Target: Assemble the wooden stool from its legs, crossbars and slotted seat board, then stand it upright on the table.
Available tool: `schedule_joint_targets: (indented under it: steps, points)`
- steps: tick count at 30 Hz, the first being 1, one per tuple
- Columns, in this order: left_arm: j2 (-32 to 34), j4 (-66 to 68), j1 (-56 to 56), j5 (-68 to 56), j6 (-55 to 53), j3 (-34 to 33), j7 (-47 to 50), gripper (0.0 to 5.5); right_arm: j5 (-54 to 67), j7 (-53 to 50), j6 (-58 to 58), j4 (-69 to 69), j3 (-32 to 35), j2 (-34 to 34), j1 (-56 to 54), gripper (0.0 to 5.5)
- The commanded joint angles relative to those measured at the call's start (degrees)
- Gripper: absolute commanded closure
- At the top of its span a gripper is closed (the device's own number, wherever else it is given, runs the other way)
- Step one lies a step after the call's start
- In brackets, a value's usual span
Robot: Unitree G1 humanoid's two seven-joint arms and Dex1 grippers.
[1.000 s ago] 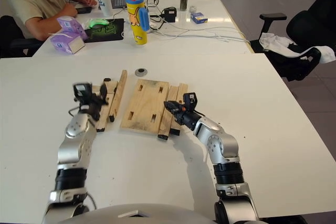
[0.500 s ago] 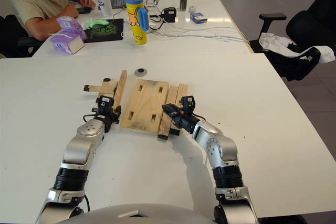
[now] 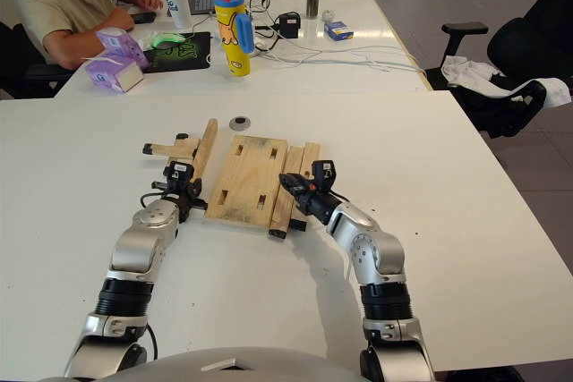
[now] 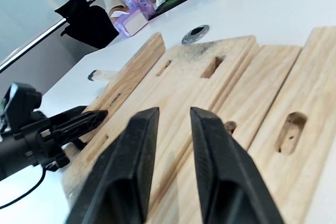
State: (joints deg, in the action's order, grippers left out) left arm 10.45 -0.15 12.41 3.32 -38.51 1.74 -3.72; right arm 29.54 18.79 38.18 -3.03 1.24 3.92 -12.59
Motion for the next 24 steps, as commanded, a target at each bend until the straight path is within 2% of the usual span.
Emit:
schedule_joint_targets:
  steps: [1,3,5,9,13,19,24]
  points:
    - [2.1,0.3,1.3,2.0,6.5,0.3,0.2,4.44,-1.0,-2.1,-2.4,0.9,2.1,-0.7,-2.8,4.4]
    - [2.6,-0.4,2.1,2.5,10.9,0.6,0.1,4.44,1.2,-0.2,-2.0,0.8,3.1,-0.4,-3.5,4.4]
    - [3.6,-1.4,3.0,3.8,16.8,1.9,-0.4,4.44,5.4,2.0,-1.1,-0.3,5.6,-0.3,-4.2,4.17]
    - [6.5,-2.5,4.2,4.8,30.7,5.1,-5.3,4.44,14.1,4.8,1.9,0.9,11.4,0.4,-7.8,3.52]
    - [8.9,-1.6,4.2,5.0,39.9,7.4,-10.6,4.44,21.9,5.2,7.7,4.0,15.8,1.8,-10.8,2.95]
    - [7.7,0.6,-1.1,4.5,26.5,4.2,-9.4,4.44,21.3,6.6,10.5,2.0,12.3,3.8,-9.0,2.08]
    - [5.7,-2.5,-2.8,4.3,22.5,4.4,-8.9,4.44,20.5,5.7,9.3,2.0,12.3,2.9,-7.2,1.38]
